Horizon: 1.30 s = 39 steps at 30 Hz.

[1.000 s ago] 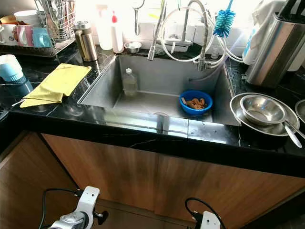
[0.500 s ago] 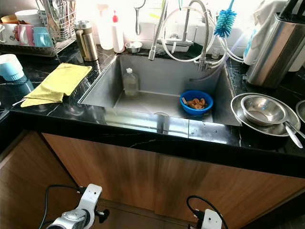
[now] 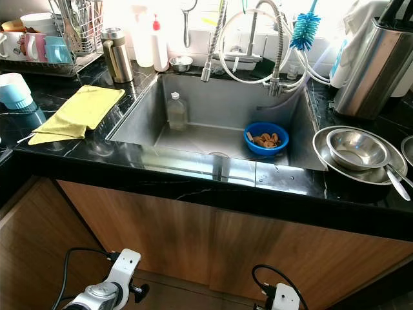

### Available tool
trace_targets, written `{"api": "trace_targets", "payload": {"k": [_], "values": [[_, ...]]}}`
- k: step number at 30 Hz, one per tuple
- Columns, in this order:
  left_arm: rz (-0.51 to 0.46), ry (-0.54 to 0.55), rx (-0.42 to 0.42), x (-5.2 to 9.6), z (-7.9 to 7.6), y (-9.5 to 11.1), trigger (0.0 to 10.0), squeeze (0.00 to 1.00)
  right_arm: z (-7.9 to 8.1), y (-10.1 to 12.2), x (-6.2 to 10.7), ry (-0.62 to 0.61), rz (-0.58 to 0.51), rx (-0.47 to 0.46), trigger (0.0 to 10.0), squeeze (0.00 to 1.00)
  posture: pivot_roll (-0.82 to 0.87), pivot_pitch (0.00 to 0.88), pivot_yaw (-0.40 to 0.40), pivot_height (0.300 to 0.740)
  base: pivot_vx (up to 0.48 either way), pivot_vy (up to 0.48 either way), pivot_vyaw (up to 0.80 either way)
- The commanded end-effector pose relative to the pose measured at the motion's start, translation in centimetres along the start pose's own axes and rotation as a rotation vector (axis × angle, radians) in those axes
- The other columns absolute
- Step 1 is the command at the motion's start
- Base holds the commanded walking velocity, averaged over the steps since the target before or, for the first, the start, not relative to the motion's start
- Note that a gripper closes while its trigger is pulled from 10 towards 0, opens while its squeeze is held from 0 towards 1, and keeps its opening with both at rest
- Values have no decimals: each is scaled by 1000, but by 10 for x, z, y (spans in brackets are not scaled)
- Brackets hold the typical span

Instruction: Kitchen organization

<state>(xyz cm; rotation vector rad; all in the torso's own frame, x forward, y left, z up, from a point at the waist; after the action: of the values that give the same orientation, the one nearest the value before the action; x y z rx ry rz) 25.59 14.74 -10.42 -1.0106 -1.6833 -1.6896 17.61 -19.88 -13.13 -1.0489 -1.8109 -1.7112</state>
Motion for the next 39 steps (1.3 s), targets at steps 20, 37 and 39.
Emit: {"api": "trace_targets", "payload": {"k": [20, 37, 39], "values": [[19, 7, -14, 0, 1, -5, 10000, 0, 5, 5, -2, 13, 0, -5, 10000, 0, 27, 0, -24, 736, 0, 276, -71], [4, -36, -51, 0, -7, -2, 10000, 0, 6, 5, -2, 16, 6, -19, 10000, 0, 25, 0, -19, 736, 0, 56, -260], [4, -36, -58, 0, -7, -1, 10000, 0, 6, 6, -2, 14, 3, -15, 10000, 0, 25, 0, -18, 736, 0, 0, -284]]}}
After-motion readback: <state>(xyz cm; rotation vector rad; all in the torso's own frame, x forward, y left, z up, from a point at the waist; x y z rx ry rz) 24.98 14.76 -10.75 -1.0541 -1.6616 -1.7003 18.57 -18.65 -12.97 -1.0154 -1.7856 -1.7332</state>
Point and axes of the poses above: a point about 5 cm out from each wrist's last joint towards the gripper, its own x axis pointing back from the gripper into the wrist, its own y axis along the axis of the wrist's last joint, z = x × y, the point moved 5 cm from there along -x, pointing out of the wrist towards the gripper, and after that the axes turned 14 degrees about x, right-handed, at the moved point
